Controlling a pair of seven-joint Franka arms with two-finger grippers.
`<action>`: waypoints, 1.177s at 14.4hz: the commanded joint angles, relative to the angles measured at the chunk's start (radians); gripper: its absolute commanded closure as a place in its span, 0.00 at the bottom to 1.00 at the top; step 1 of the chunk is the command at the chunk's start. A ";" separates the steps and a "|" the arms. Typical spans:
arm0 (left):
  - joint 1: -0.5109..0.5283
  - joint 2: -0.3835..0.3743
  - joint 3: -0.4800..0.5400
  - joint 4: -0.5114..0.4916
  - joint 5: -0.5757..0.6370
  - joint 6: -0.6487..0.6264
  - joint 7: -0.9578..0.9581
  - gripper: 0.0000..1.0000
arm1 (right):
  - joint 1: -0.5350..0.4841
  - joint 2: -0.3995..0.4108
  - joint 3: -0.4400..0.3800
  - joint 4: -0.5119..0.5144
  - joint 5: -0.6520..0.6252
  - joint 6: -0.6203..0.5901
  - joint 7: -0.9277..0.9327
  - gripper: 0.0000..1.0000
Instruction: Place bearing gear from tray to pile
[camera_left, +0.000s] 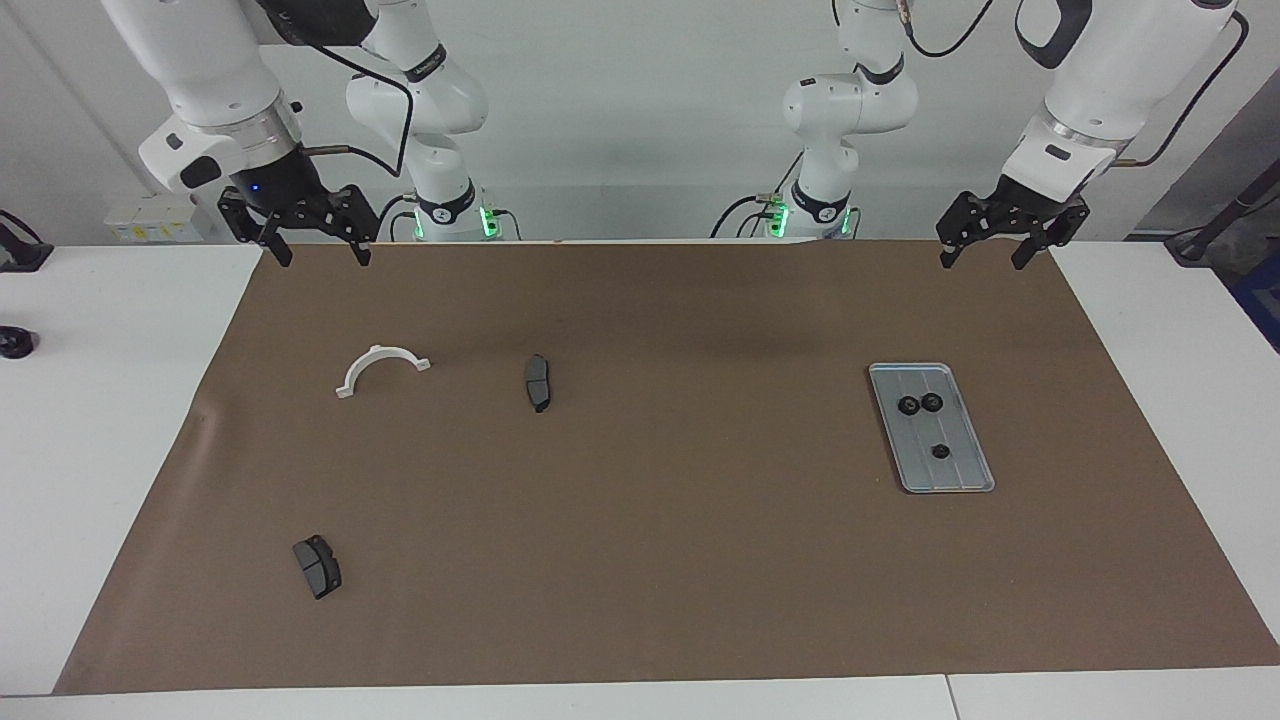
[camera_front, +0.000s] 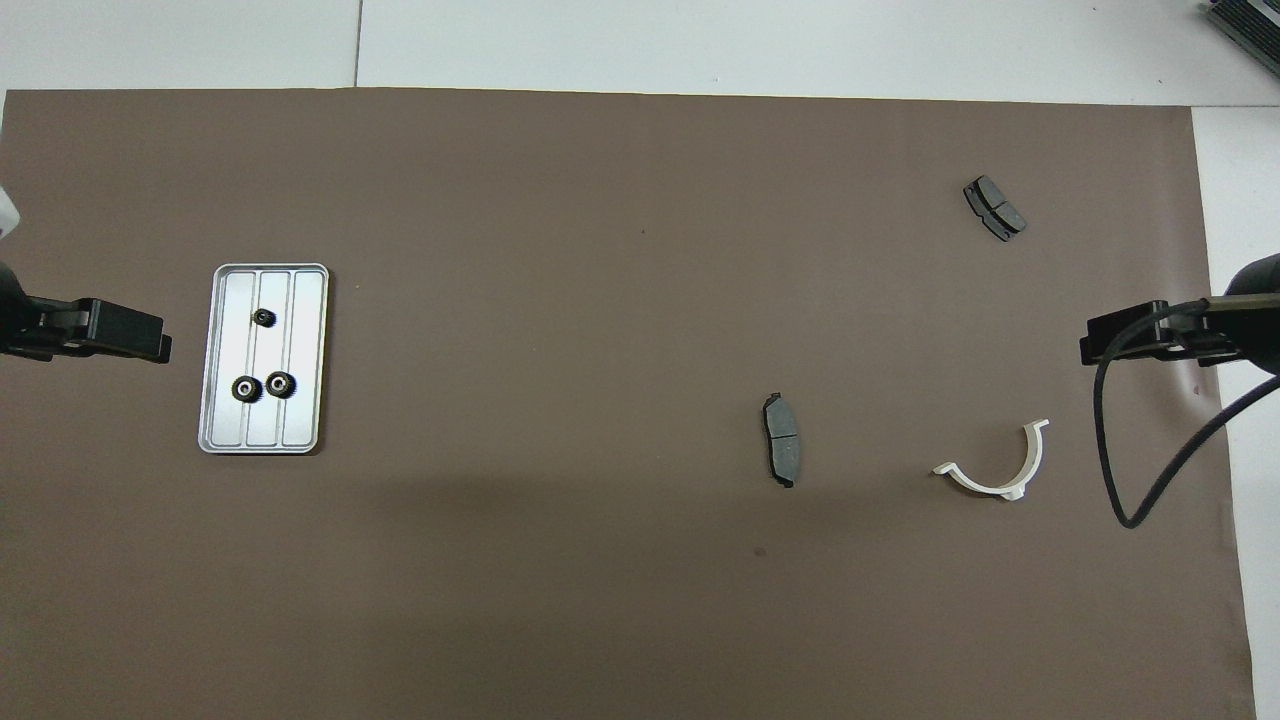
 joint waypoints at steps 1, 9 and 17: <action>-0.001 -0.016 0.006 -0.024 -0.016 0.019 0.012 0.00 | -0.019 -0.029 0.006 -0.035 0.014 0.010 -0.015 0.00; 0.022 -0.059 0.012 -0.262 -0.014 0.317 0.060 0.00 | -0.020 -0.029 0.006 -0.033 0.014 0.002 -0.024 0.00; 0.094 0.203 0.014 -0.302 -0.005 0.628 -0.029 0.00 | -0.009 -0.029 0.006 -0.032 0.014 -0.007 -0.015 0.00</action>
